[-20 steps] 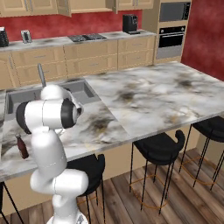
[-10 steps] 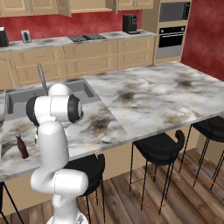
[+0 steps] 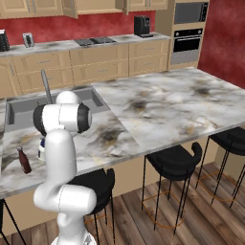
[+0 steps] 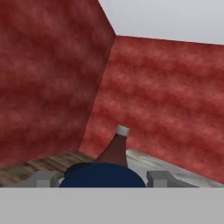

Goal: Move the ketchup and mayonnaise from the cabinet to the dining counter.

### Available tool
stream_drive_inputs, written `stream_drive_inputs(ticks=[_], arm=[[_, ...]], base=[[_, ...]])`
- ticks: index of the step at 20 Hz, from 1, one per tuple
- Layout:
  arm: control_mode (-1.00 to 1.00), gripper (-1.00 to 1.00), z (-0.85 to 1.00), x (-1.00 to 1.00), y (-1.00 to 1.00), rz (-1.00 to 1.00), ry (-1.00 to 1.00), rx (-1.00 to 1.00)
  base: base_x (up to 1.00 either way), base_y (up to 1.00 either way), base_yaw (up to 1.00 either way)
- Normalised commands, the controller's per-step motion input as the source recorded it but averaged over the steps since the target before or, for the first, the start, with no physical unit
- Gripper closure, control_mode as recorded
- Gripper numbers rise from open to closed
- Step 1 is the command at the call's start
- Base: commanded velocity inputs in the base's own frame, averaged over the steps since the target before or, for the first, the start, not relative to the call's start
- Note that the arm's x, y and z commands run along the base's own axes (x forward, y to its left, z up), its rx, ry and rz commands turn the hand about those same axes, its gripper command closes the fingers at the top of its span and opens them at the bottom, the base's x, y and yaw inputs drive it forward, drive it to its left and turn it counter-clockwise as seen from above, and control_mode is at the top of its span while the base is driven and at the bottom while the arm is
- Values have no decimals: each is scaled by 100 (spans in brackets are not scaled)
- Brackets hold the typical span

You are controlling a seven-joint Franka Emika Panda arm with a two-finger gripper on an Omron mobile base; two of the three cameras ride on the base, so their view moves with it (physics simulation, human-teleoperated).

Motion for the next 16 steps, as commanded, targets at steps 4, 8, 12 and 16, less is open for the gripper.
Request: stream_drive_inputs(ticks=[4,8,12,16], arm=[[-100,100,-30,9,19,3,0,0],[-100,100,-37,4,28,2,0,0],[-100,100,-41,3,24,0,0,0],[-100,100,-42,6,20,0,0,0]], base=[[0,0,0],[0,0,0],[0,0,0],[0,0,0]])
